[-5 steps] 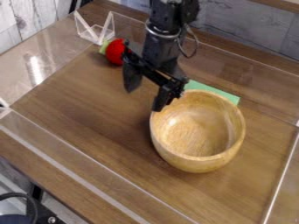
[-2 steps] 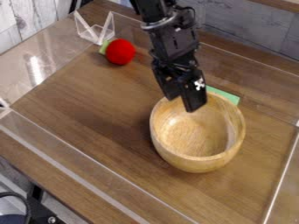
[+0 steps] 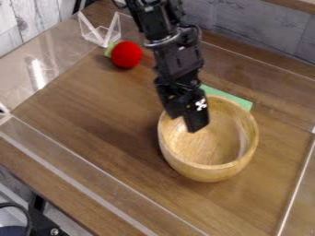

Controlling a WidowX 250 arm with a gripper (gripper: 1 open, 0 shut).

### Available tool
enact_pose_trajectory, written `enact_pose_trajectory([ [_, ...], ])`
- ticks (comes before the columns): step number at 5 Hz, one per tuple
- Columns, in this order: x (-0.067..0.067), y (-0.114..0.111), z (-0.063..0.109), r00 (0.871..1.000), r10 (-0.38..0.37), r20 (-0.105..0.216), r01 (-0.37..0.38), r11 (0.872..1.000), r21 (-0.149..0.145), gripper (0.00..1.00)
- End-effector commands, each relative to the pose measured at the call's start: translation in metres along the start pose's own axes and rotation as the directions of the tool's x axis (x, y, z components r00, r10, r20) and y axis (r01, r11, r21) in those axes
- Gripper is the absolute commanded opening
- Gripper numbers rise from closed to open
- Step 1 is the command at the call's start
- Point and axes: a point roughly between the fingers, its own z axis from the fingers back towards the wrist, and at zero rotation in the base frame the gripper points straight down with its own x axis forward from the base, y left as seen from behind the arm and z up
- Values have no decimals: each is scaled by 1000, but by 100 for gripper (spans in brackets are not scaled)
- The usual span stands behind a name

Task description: Remove the green stick from the brown bowl and put it on the table

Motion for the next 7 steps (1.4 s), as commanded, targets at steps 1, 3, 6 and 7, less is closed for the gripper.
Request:
enact_pose_trajectory([
  [1,8,20,4,1000,8,20,-10,998,63,100],
  [3,11,10,6,1000,-2,9,1,998,62,0],
  [6,-6,-22,-6,995,-92,33,93,996,-3,100],
  [7,-15,-30,-6,994,-105,40,106,994,-8,0],
])
